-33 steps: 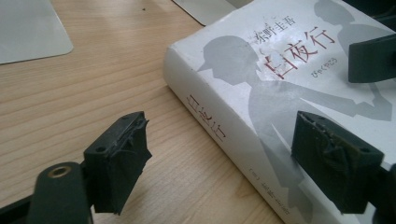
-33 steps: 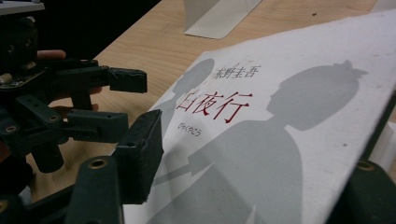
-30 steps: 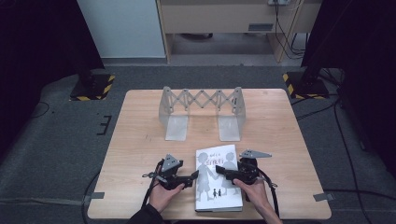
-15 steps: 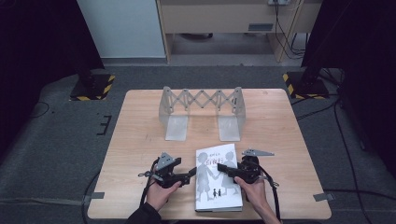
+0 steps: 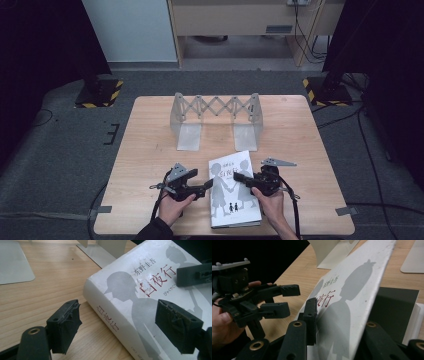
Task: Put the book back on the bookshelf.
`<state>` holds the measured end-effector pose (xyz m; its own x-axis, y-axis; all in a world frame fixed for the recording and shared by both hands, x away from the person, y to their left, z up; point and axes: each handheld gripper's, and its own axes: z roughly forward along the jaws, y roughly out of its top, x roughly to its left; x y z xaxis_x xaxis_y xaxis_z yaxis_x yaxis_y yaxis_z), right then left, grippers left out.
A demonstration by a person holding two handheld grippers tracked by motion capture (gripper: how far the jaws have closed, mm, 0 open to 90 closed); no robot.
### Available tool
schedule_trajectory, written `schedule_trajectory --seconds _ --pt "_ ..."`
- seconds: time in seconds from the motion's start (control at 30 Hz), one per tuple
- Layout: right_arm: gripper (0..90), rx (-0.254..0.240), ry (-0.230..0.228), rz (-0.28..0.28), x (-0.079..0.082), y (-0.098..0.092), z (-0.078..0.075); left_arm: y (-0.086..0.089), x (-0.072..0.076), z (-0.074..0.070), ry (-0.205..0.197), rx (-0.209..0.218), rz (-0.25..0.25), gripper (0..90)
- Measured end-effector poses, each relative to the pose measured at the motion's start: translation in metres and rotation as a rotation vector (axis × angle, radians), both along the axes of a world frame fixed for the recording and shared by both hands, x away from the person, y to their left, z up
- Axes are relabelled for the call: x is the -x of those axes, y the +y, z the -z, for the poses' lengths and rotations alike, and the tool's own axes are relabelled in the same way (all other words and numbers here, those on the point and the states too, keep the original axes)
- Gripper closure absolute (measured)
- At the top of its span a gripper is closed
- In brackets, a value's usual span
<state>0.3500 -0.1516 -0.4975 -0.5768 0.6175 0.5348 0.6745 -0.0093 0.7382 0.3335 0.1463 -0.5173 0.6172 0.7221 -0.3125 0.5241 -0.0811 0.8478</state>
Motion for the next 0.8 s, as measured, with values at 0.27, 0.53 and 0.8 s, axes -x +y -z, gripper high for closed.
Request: schedule_trajectory --seconds 0.27,0.53,0.8 --pt "74.4 -0.042 -0.042 -0.018 0.004 -0.003 -0.007 -0.006 0.002 0.001 0.010 0.007 0.036 17.7" --pt "76.8 -0.063 -0.082 -0.041 0.008 -0.004 -0.014 -0.010 0.003 0.004 0.017 0.047 0.055 10.9" --pt "78.1 -0.081 -0.103 -0.063 0.009 -0.005 -0.016 -0.015 0.002 0.011 0.050 0.110 0.099 0.0"
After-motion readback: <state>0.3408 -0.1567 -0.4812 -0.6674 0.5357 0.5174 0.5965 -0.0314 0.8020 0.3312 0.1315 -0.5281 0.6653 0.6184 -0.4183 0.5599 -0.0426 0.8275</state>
